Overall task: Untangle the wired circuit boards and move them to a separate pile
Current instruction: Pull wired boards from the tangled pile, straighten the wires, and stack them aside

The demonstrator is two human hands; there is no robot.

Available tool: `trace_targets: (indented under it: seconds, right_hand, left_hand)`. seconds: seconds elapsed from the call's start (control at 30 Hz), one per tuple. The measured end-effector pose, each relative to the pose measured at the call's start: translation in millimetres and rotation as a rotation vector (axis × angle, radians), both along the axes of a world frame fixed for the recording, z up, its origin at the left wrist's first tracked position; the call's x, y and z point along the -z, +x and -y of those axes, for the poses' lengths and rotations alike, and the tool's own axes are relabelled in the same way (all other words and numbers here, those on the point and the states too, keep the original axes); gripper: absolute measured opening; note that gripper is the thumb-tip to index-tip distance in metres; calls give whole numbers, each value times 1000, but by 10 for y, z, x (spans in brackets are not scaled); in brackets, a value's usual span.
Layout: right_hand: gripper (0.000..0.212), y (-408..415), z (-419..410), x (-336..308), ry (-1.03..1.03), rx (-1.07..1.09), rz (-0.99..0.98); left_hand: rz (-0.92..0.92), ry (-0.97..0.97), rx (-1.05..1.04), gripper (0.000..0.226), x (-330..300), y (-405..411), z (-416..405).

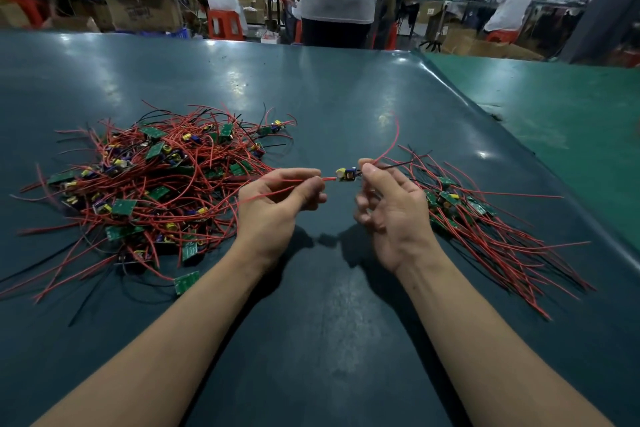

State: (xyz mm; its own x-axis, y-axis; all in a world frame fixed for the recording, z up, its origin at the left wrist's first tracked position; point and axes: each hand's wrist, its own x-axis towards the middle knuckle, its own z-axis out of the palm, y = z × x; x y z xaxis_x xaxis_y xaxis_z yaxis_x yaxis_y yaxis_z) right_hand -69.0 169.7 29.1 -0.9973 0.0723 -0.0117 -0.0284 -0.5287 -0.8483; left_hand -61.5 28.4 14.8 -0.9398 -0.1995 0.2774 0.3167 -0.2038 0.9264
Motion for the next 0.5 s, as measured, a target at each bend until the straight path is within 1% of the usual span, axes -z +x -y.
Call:
trace_targets:
  seconds: [0.1,0.17,0.2,0.27,0.3,0.4,0.43,0.5]
  right_hand:
    - [13,2,-6,-11,-24,-14,29]
    - [9,15,-9,-15,-19,-108,20]
    - [5,19,-10,-3,-18,-180,7]
    - [7,42,-19,14,-4,-306,-51]
    - [8,49,-22,33,54,-338,-100]
    - [22,66,-17,86,373,-363,-277]
    - [26,69,-13,89,425,-361,-310]
    - [39,37,-43,96,428,-277,-314]
  left_hand:
    - [89,200,12,10,-36,-31,40]
    - [163,345,78,7,-57,-38,27]
    - [204,383,123,8,-63,-37,16]
    - [250,361,200,17,-71,-30,11]
    - [248,341,221,20,-80,-24,21]
    - [260,351,248,23,-104,-12,68]
    - [279,343,242,22,-106,-11,82]
    - [317,308,225,20,-100,-14,92]
